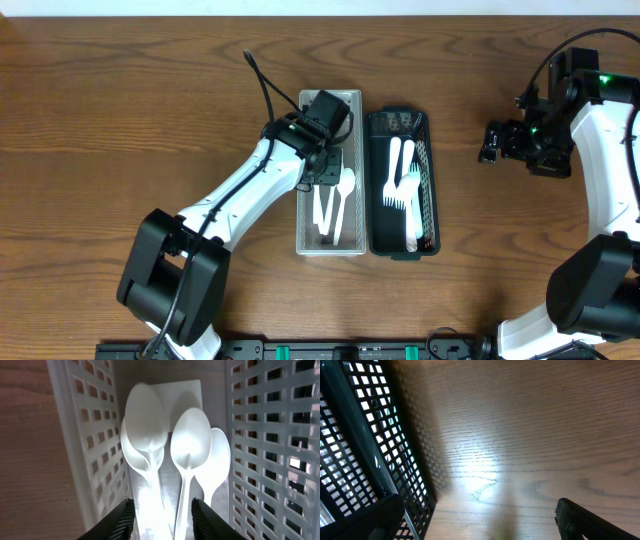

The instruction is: Pack container

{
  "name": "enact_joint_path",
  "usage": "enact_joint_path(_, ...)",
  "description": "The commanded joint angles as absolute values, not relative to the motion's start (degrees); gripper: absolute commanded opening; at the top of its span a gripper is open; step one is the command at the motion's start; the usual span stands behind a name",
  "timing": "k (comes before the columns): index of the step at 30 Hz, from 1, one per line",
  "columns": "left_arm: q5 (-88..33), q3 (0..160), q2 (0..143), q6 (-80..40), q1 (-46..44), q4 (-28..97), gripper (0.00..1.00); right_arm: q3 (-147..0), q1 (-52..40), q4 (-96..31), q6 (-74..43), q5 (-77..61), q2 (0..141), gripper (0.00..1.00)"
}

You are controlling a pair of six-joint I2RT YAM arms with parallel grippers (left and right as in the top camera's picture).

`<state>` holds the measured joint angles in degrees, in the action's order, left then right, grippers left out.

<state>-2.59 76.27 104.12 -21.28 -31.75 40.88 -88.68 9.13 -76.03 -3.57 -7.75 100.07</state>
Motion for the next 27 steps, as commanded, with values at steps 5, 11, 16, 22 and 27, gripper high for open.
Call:
enact_joint_path(5,0.78,78.13,95.88,-14.61,-28.53,41.06,0.46,-88.38,8.56,-74.65,-2.68,-8.19,100.07,0.99)
enact_joint_path(11,12.53,78.15,85.47,-14.61,-22.92,40.62,0.9,-88.49,6.61,-69.25,-2.2,-8.21,98.67,0.99)
enact_joint_path(16,13.82,78.13,82.98,-14.63,-14.22,38.76,0.98,-88.49,1.34,-55.81,-0.82,-7.09,96.49,0.99)
enact_joint_path(22,13.8,78.13,84.53,-14.66,-7.25,36.51,0.98,-88.49,-3.62,-39.48,1.21,-5.23,97.41,0.99)
enact_joint_path(27,13.82,78.13,84.42,-14.59,-5.21,36.27,0.98,-88.49,-3.73,-34.35,1.17,-2.52,97.06,0.99)
